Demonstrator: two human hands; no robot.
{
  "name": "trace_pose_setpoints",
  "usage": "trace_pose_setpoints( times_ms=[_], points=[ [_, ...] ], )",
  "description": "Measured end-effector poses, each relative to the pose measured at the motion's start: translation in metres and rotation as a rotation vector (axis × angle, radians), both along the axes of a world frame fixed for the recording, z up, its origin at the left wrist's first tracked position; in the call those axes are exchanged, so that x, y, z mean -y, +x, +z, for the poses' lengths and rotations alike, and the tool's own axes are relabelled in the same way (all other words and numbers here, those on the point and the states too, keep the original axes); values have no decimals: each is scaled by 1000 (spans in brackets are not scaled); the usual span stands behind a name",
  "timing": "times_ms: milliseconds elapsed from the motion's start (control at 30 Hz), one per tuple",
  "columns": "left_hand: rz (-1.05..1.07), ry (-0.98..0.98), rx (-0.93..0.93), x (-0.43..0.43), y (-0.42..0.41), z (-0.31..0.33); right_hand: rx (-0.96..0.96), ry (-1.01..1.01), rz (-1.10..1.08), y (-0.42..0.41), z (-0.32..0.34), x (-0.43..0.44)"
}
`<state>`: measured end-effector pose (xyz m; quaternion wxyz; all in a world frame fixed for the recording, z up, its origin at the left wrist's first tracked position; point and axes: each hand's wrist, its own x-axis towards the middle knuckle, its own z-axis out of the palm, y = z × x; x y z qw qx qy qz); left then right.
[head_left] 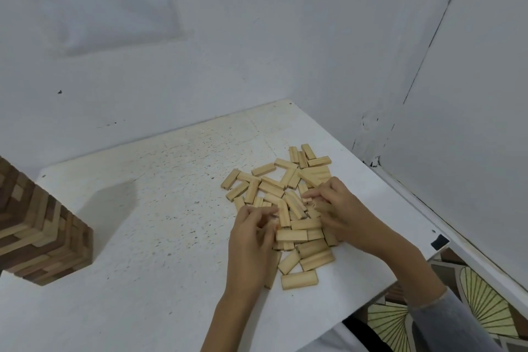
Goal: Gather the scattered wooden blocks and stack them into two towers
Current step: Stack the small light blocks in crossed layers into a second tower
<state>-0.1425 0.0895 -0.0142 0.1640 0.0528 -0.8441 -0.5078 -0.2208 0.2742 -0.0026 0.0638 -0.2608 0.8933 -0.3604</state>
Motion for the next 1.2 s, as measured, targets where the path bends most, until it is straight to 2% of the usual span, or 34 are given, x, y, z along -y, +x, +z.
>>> trace_pose_setpoints(
  times_ms=[133, 200, 300, 433, 567, 700, 800, 1067, 1200],
  points=[
    [96, 163, -27, -3, 6, 0, 104, -78, -62, 14, 3, 3],
    [124, 217, -32, -4, 11, 0, 109, -39, -88, 18, -1, 1],
    [113, 220, -66, -5, 16, 1, 34, 86, -112, 21, -9, -1],
    [125, 218, -80, -6, 20, 3, -49, 61, -102, 23, -11, -2],
    [177, 197, -100, 0, 23, 7, 0, -106, -87, 31, 2, 1],
    [216, 298, -70, 11, 28, 8, 147, -359, -72, 40, 17, 14],
    [237, 357, -36, 19, 34, 7, 257, -452, -37, 47, 20, 30],
    [259, 394, 60, 36, 62, -3, 270, -435, 92, 75, 6, 73],
    [281, 372, 119, 46, 81, -8, 223, -333, 138, 87, -1, 91]
  ],
)
